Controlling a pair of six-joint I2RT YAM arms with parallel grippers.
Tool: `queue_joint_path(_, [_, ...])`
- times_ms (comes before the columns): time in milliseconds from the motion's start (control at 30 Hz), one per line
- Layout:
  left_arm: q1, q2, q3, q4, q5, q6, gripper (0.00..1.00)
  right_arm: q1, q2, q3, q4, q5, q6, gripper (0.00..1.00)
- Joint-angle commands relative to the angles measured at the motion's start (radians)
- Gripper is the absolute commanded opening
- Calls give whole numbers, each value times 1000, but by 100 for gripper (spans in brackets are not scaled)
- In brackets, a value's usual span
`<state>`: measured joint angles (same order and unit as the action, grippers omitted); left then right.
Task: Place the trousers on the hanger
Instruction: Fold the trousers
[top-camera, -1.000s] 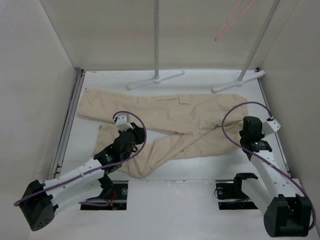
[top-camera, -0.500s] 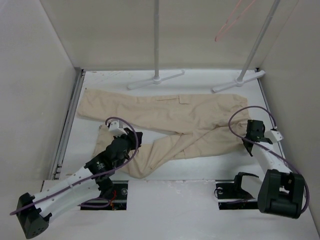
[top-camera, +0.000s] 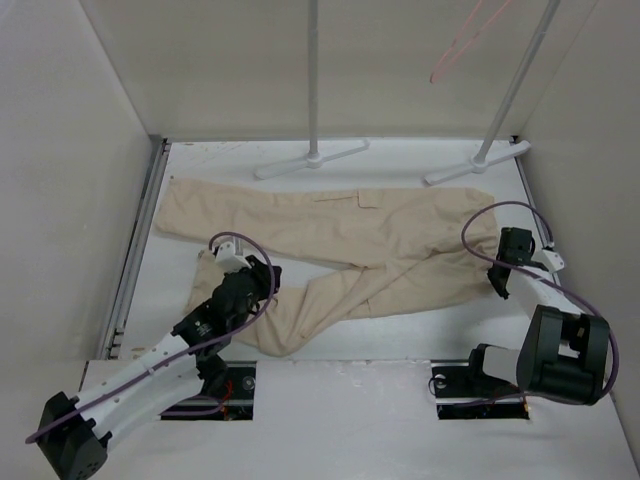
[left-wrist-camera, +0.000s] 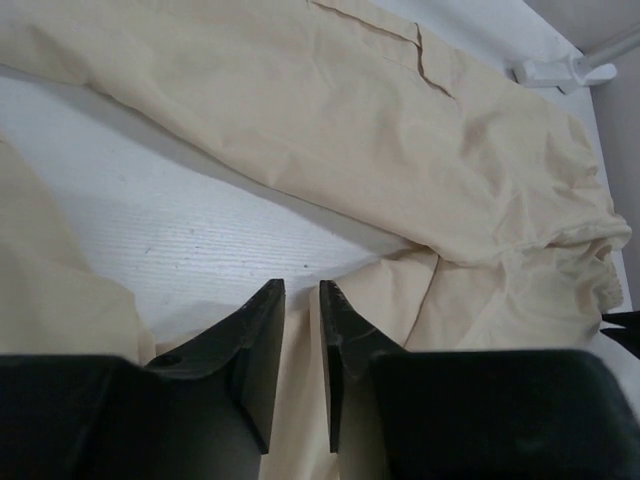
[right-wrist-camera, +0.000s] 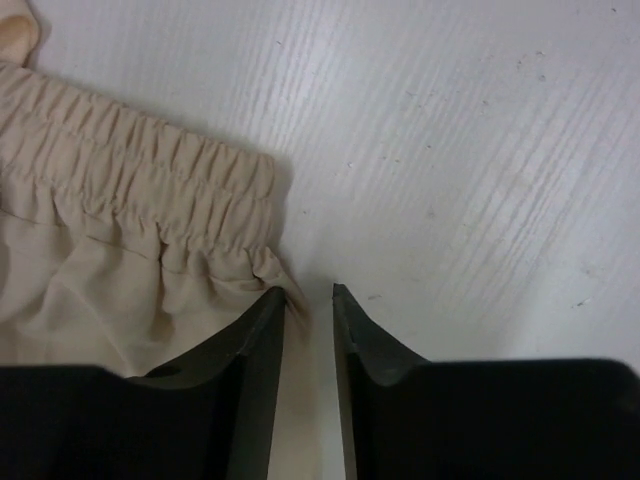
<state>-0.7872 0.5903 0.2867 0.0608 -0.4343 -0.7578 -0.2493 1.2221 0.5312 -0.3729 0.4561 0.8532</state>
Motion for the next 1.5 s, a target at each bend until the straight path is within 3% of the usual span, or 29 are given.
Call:
queue_joint_path(0, [67,-6,-9,16,45,-5,20,-9,28,75,14,4,-3,27])
queue_joint_path(67, [117,-14,-9,-4,68,-5,23,-6,48,88,12,1,-2,28])
queue_joint_path(200, [185,-40,-11,-50,100,-6,25,-6,30,76,-11,-7,24,50])
queue_joint_path(267, [184,-50,-18,-50,91,-9,25,-6,5,49,2,-11,30,29])
queue_joint_path(433, [177,-66,-29,-58,86,-25,26,-6,17,67,-5,-4,52,4])
queue_joint_path(733, [246,-72,2,-148,75,-17,32,-41,-278,47,-7,49,-48,0])
queue_joint_path(800, [266,-67,8,-150,83,-14,32,-57,-291,35,-27,24,-59,6])
queue_joint_path(933, [279,-61,3,-134,88,-9,40,11,-228,-10,-32,42,-16,50])
queue_joint_path(1100, [259,-96,0,-133,86,-8,41,43,-149,-19,19,0,61,46])
queue_joint_path(1333, [176,-127,-1,-115,36,2,43,127,164,61,29,32,216,45])
queue_joint_path(1467, [150,-136,2,-113,23,9,44,118,226,63,57,21,256,36])
